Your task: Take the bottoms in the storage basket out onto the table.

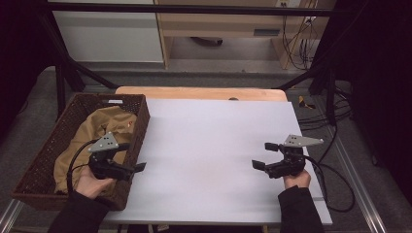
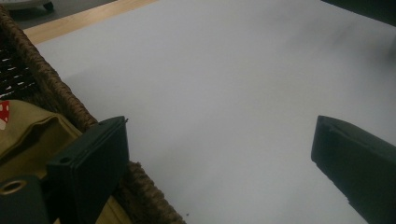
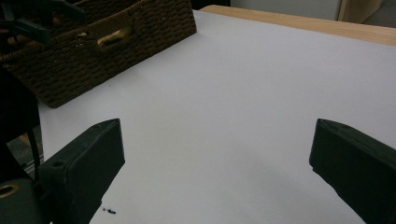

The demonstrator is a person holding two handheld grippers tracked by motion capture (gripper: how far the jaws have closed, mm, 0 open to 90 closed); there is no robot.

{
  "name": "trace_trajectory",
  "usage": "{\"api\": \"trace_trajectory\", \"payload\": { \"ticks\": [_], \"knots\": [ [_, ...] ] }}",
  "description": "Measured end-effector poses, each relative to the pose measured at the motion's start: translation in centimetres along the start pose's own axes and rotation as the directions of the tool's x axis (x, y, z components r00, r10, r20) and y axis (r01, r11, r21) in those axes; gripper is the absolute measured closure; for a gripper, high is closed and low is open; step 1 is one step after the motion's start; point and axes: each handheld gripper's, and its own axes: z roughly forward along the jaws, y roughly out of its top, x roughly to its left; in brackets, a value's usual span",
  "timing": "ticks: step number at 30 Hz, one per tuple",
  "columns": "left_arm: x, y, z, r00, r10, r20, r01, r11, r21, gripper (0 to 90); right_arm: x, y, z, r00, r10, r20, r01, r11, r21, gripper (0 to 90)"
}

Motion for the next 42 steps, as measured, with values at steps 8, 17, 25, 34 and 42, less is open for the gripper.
{"api": "trace_trajectory", "payload": {
  "ticks": [8,17,25,34,42],
  "knots": [
    [-0.1,0.1,0.0,1.0000,0.005,-0.003,-0.005,1.0000,0.001,4.0,0.0,0.0,-0.1,1.0000,-0.001,0.005,0.001,1.000,0.000,3.9],
    [-0.1,0.3,-0.3,1.0000,0.007,-0.005,-0.007,1.0000,0.004,4.0,0.0,-0.1,0.0,1.0000,-0.004,0.003,0.004,1.000,0.008,3.9],
    [-0.1,0.6,-0.7,0.9999,0.009,-0.013,-0.009,1.0000,0.002,4.0,0.0,-0.1,0.1,1.0000,-0.004,0.005,0.004,1.000,0.016,3.9],
    [0.1,0.6,-1.1,0.9998,0.002,-0.019,-0.002,0.9999,0.011,4.0,0.0,-0.2,0.2,0.9999,-0.008,0.006,0.008,1.000,0.017,4.0],
    [0.4,0.6,-1.4,0.9997,-0.005,-0.024,0.005,0.9999,0.010,3.9,0.0,-0.2,0.2,1.0000,-0.007,0.006,0.007,1.000,0.020,4.0]
  ]
}}
